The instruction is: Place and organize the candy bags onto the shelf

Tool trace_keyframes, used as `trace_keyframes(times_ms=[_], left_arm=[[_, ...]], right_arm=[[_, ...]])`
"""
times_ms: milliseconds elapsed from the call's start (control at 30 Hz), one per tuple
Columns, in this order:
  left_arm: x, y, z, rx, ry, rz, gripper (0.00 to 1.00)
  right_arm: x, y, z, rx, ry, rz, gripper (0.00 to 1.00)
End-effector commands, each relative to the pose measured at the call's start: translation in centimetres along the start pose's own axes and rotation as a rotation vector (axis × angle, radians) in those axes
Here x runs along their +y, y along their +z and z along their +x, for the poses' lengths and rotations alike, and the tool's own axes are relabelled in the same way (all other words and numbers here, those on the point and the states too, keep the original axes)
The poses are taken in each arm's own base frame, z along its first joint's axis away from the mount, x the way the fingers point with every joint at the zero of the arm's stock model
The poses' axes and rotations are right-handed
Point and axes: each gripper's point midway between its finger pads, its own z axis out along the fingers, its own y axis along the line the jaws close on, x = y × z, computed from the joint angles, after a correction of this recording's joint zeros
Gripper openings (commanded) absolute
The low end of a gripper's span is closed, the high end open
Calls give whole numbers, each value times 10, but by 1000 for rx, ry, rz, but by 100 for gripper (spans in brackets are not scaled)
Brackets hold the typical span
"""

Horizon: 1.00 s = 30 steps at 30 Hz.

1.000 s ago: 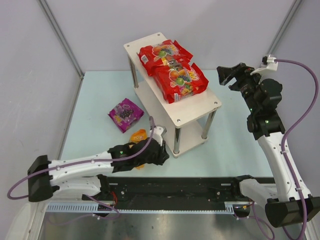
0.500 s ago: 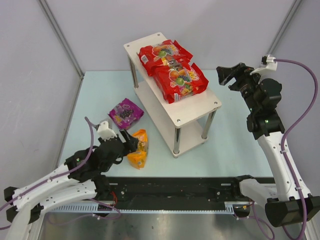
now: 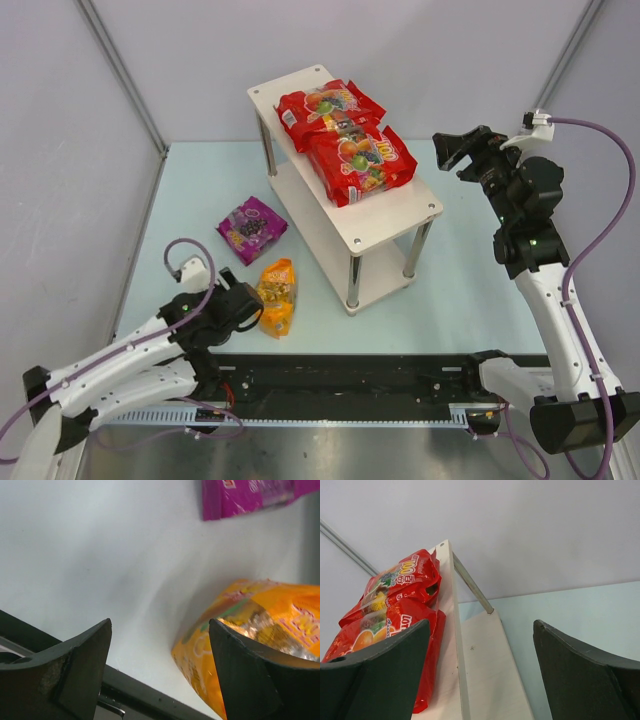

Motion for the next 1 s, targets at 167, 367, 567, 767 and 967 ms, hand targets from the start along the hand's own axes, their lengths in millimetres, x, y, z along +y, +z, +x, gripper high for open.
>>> trace_keyframes(times_ms=[167, 367, 567, 767, 967], left_arm=[[-2, 26, -1, -40, 25, -55, 85], [-37, 39, 19, 27, 77, 44, 84], [-66, 35, 16, 33, 113, 154, 83], [-90, 29, 15, 38, 120, 266, 82], [-104, 17, 2, 14, 113, 342, 82]], right_arm=[[2, 4, 2, 8, 4, -18, 88], [1, 3, 0, -1, -9, -15, 88], [-3, 3, 7, 28, -4, 1, 88], [-4, 3, 9, 36, -4, 5, 88], [-3, 2, 8, 32, -3, 3, 88]])
